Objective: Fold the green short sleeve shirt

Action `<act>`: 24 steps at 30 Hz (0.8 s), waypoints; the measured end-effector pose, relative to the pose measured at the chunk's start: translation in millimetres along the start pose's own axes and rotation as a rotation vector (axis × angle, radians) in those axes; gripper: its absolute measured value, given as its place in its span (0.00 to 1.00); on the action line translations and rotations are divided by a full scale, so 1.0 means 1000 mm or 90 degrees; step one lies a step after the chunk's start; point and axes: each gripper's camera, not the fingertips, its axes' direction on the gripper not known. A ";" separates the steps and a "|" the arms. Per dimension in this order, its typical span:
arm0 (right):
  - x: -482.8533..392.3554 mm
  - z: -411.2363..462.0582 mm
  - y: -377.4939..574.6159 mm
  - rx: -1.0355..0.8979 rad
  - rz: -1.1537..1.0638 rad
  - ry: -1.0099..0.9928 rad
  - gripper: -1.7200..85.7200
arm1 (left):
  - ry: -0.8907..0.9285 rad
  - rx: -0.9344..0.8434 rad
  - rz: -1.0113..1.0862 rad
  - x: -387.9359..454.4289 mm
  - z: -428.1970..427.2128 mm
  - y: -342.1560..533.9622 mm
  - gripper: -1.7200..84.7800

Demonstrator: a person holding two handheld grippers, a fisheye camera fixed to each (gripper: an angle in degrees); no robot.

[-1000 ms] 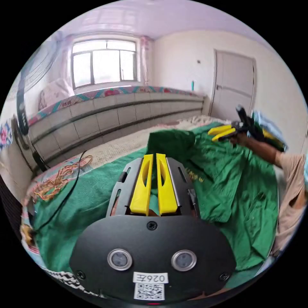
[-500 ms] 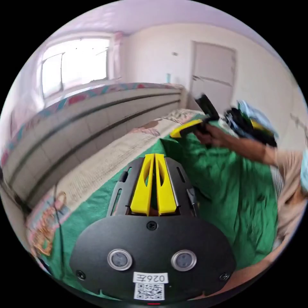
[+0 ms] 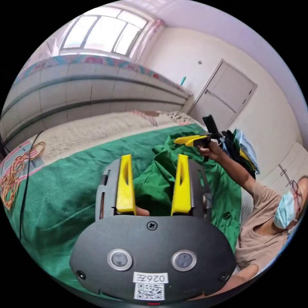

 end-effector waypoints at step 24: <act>-0.141 0.048 -0.034 -0.117 -0.187 0.091 0.01 | 0.041 -0.187 -0.087 -0.211 0.114 -0.095 0.01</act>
